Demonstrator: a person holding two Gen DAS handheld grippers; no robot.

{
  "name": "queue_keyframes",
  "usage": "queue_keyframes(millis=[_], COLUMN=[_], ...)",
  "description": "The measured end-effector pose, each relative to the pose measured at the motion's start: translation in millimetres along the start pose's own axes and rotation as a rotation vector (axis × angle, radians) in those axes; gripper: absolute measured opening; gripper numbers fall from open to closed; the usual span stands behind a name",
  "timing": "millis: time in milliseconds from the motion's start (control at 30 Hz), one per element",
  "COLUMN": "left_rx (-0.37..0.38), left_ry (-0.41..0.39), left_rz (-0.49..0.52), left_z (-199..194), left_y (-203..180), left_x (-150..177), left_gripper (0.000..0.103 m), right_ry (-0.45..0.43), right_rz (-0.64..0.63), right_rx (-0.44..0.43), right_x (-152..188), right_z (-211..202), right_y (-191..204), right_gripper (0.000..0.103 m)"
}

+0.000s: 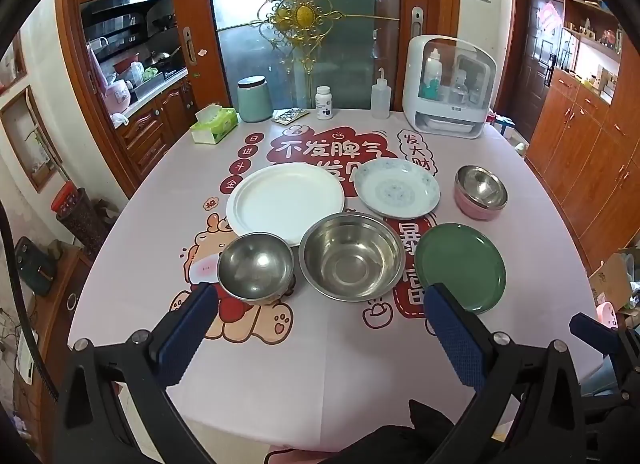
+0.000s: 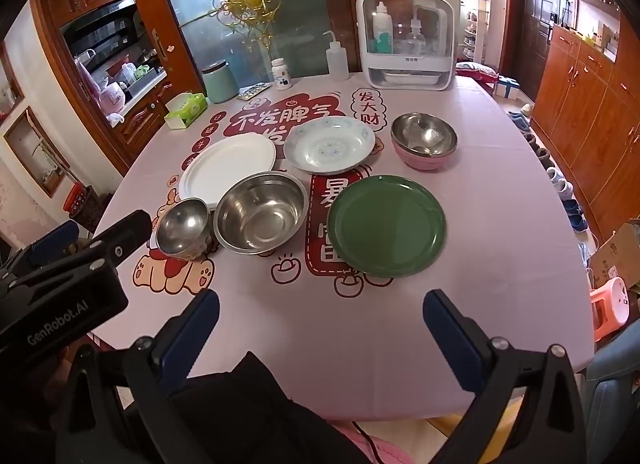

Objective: Organize plates and bowls

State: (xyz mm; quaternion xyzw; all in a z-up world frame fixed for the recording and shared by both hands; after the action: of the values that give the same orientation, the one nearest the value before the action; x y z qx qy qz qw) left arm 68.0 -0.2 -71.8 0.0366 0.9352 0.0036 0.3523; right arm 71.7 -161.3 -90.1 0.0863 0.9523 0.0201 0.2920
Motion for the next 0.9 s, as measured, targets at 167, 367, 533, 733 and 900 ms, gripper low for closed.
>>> queue_keyframes(millis=[167, 367, 533, 733, 900], left_rx=[-0.001, -0.002, -0.001, -0.003, -0.004], left_ry=[-0.008, -0.009, -0.009, -0.010, -0.010], left_rz=[-0.001, -0.002, -0.001, -0.002, -0.001], left_z=[-1.0, -1.2, -1.4, -1.5, -1.9], left_y=[-0.6, -0.3, 0.0, 0.3, 0.8], left_x=[2.5, 2.5, 2.9, 3.0, 3.1], left_gripper=[0.102, 0.102, 0.102, 0.102, 0.102], right_ry=[-0.003, -0.002, -0.003, -0.003, -0.002], right_rz=[-0.001, 0.000, -0.001, -0.002, -0.002], right_rx=[-0.002, -0.002, -0.003, -0.002, -0.003], right_x=[0.2, 0.1, 0.0, -0.3, -0.2], right_z=[-0.8, -0.5, -1.0, -0.4, -0.4], right_y=[0.7, 0.6, 0.6, 0.8, 0.3], right_gripper=[0.102, 0.102, 0.102, 0.102, 0.102])
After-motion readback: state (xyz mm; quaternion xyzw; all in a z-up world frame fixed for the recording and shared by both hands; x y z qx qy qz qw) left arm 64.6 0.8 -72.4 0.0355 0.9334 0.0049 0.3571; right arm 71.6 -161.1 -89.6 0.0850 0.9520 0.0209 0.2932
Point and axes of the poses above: each gripper's, at about its wrist camera, not at the fingertips, and z roughly the way its jaws point, y to its left, x to its underside, the point moved 10 cm from there along z, roughly the way its jaws point
